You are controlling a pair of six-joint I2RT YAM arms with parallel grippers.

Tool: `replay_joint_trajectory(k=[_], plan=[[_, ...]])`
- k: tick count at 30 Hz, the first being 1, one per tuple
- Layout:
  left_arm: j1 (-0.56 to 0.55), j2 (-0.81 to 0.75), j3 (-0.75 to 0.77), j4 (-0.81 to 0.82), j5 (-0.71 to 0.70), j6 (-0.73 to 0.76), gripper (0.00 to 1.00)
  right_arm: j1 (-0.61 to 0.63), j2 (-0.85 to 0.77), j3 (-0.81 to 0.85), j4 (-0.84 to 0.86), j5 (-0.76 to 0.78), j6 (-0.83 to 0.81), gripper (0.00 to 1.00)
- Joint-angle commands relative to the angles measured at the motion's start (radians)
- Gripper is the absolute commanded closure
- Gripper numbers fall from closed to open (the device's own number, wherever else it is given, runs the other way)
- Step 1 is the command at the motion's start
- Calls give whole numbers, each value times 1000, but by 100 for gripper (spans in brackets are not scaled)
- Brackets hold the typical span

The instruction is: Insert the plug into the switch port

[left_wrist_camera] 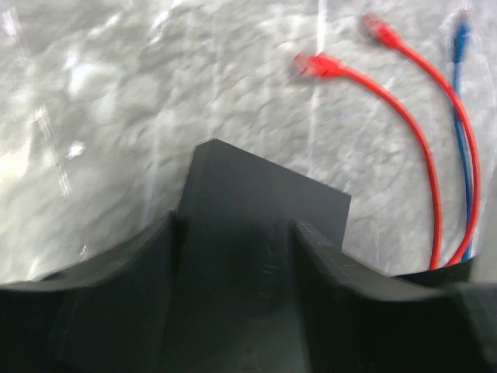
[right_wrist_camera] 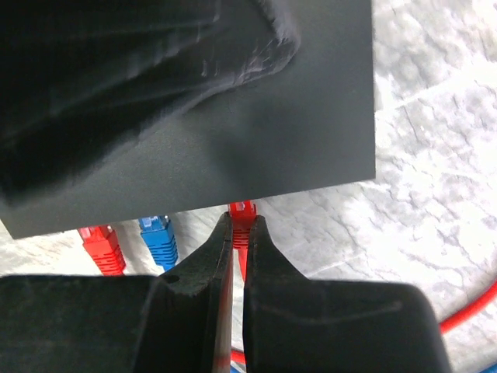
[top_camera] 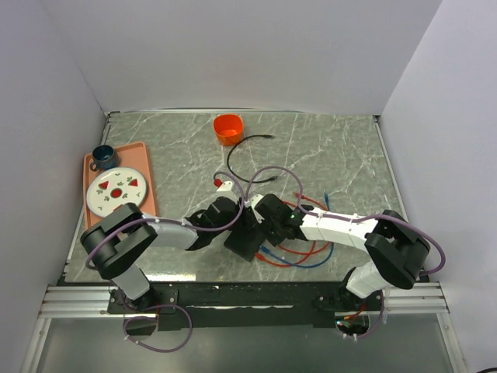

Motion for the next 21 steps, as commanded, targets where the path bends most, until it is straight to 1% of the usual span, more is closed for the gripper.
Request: replay_joint_trajectory(k=[1, 2, 3, 5, 8, 9, 12, 14, 15, 16, 18, 21], plan=[[-142, -83, 73, -248, 202, -80, 29, -21, -7, 103, 641, 64, 63, 100], [-136, -87, 87, -291, 144, -62, 26, -20, -2, 102, 630, 64, 69, 100], [-130, -94, 99, -355, 97, -53, 20, -20, 9, 102, 624, 63, 74, 100], [-102, -118, 114, -394, 38, -41, 16, -20, 19, 106, 601, 66, 85, 94], [-56, -175, 101, -412, 9, -22, 8, -20, 27, 102, 586, 71, 94, 85], [-41, -205, 90, -412, 9, -13, 7, -18, 21, 97, 586, 72, 94, 83], [45, -273, 88, -445, 16, 30, 4, -18, -5, 71, 580, 72, 91, 72], [79, -302, 99, -489, 13, 73, 3, -20, -14, 66, 563, 78, 85, 66], [112, -325, 117, -504, 3, 88, 2, -18, -16, 66, 532, 78, 82, 60], [128, -334, 128, -542, -4, 119, 2, -18, -17, 71, 514, 86, 83, 57], [181, -351, 162, -557, 2, 147, 1, -20, -16, 74, 479, 84, 80, 51], [244, -327, 222, -583, 29, 200, 1, -18, -22, 60, 465, 94, 83, 45]])
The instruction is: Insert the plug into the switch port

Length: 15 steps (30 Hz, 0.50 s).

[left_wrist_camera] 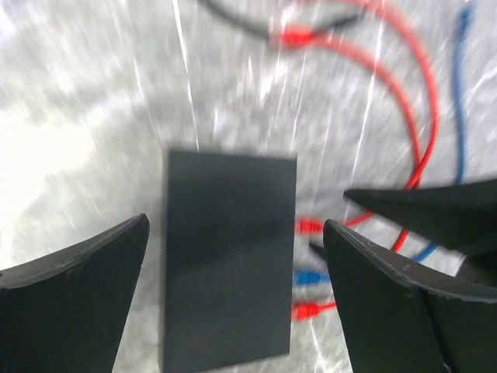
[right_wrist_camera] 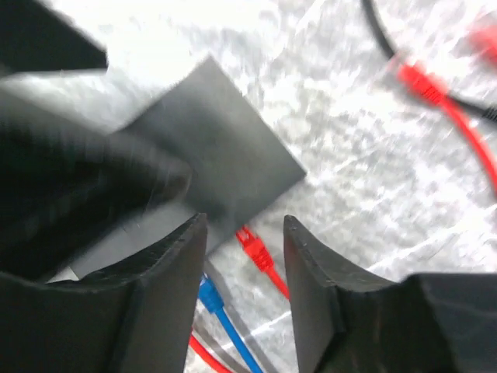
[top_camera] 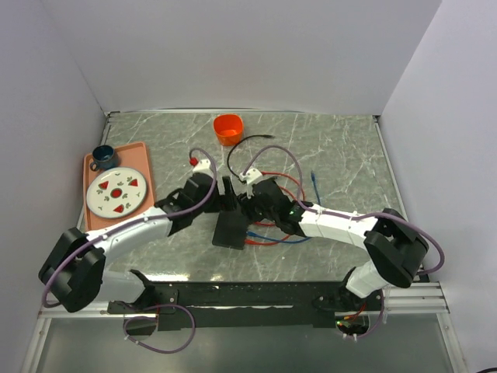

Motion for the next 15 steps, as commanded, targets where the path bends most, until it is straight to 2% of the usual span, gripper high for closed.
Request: replay_joint_trajectory(k=[1, 5, 7, 12, 15], plan=[[85, 7, 119, -39, 67, 109, 1, -6, -47, 21, 48, 37, 13, 45], [154, 92, 186, -16, 107, 140, 1, -6, -80, -7, 45, 83, 27, 41], [194, 145, 225, -11, 125, 156, 1, -5, -97, -15, 32, 121, 43, 35], [225, 392, 442, -62, 119, 216, 4, -22, -180, -32, -2, 221, 72, 29], [226, 495, 536, -65, 115, 232, 6, -81, -218, -38, -25, 176, 104, 28]])
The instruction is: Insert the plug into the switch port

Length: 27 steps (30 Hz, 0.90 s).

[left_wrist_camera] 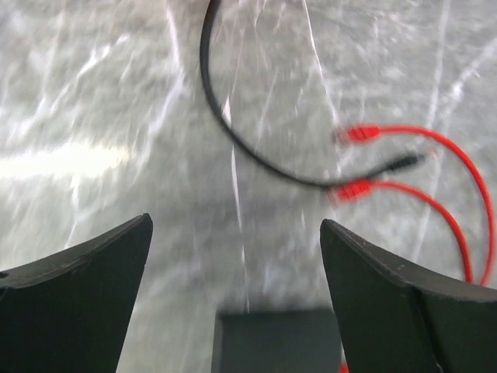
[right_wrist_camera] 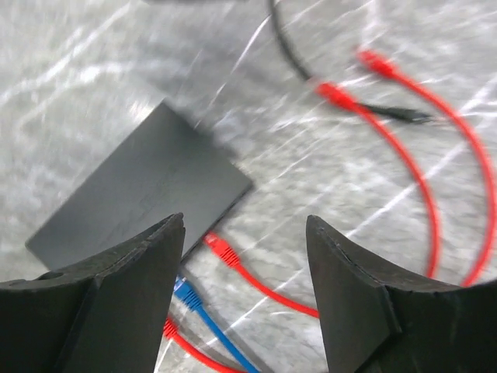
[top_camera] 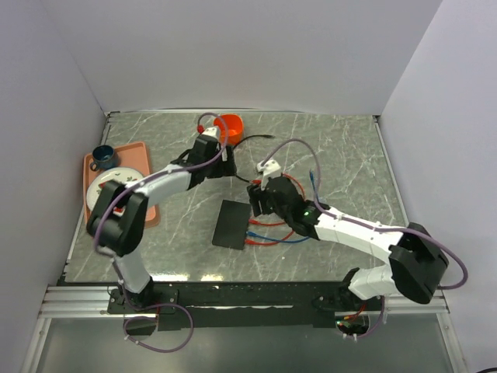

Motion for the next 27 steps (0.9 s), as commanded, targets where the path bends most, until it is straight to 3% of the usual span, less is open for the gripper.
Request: replay_joint_trajectory(k=[1, 7, 11, 20, 21, 22, 24, 25, 27], plan=[[2, 115, 141, -32, 10, 63, 6, -106, -80, -11, -10, 12, 71, 28], [33, 322, 372, -126, -80, 77, 13, -200, -143, -47, -10, -91, 82, 28], [37, 471, 544, -213, -108, 88, 31, -223, -163, -54, -24, -102, 75, 28], [37, 580, 609, -233, -169, 92, 45, -242, -198, -89, -25, -107, 79, 27], [34, 584, 609, -233, -165, 97, 49, -243, -200, -90, -25, -102, 76, 27], [37, 592, 610, -235, -156, 98, 62, -243, -200, -92, -27, -101, 78, 27], [33, 618, 630, -249, -128, 107, 76, -245, -200, -93, -30, -99, 81, 27], [31, 627, 642, -262, -120, 111, 91, -246, -198, -92, -30, -102, 81, 27], [24, 644, 645, -273, -99, 118, 99, -245, -197, -92, -33, -105, 85, 27]])
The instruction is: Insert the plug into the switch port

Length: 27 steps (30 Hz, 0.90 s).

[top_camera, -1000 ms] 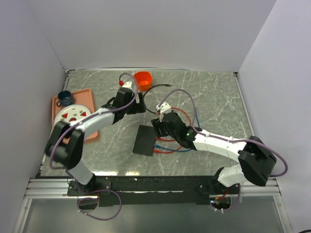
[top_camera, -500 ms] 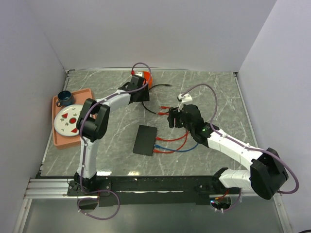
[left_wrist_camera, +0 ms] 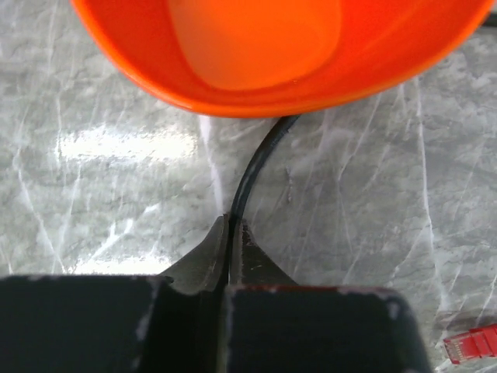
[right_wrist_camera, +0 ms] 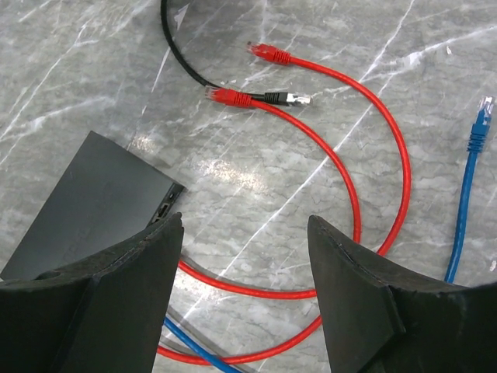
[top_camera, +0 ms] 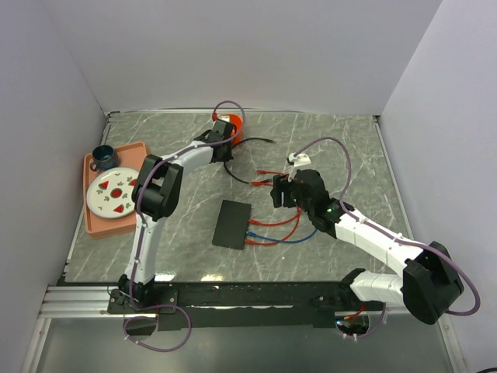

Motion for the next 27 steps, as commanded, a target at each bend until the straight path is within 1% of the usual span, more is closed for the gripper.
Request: replay_joint_trajectory(k=[1, 3, 4, 6, 7, 9, 10, 12, 13, 14, 15, 16, 19, 20, 21, 23, 24, 25, 26, 27], plan=[[-19, 68, 8, -51, 52, 18, 99, -8, -32, -8, 16, 1, 14, 27], [-23, 39, -24, -23, 75, 11, 99, -8, -36, -10, 17, -5, 21, 27], [-23, 21, -68, -3, 83, 8, 99, -10, -43, -10, 16, -13, 23, 27], [-26, -56, -119, 57, 103, -4, 99, -10, -50, -10, 17, -22, 35, 26], [-29, -117, -169, 78, 109, -10, 99, -8, -61, -10, 20, -40, 40, 24], [-36, -183, -219, 132, 123, -22, 99, -14, -73, -13, 30, -63, 61, 19], [-39, -246, -254, 138, 129, -28, 99, -19, -89, -16, 49, -79, 75, 14], [-55, -312, -300, 175, 126, -44, 99, -29, -101, -20, 73, -134, 118, 9], [-65, -378, -346, 189, 112, -48, 99, -34, -107, -22, 100, -139, 133, 5], [-83, -409, -367, 203, 106, -61, 99, -39, -109, -23, 122, -198, 147, 3], [-92, -441, -392, 230, 101, -64, 99, -48, -103, -23, 140, -218, 176, 2], [-101, -498, -436, 241, 88, -68, 99, -54, -93, -20, 174, -246, 192, 1], [-144, -597, -516, 272, 52, -88, 99, -80, -44, 4, 226, -350, 261, 1], [-164, -619, -535, 276, 25, -94, 99, -89, -29, 10, 256, -376, 279, 1], [-172, -641, -550, 276, 13, -94, 99, -100, -1, 15, 284, -436, 322, 1], [-192, -702, -597, 281, -1, -107, 99, -134, 25, 10, 335, -487, 374, 1], [-198, -723, -616, 282, 3, -111, 99, -147, 40, -3, 412, -516, 429, 1], [-206, -762, -649, 284, 6, -114, 99, -175, 74, -11, 454, -580, 460, 1], [-220, -779, -663, 284, 5, -117, 99, -187, 95, -17, 506, -612, 489, 1], [-224, -789, -674, 284, -6, -119, 99, -200, 136, -25, 577, -641, 550, 2]])
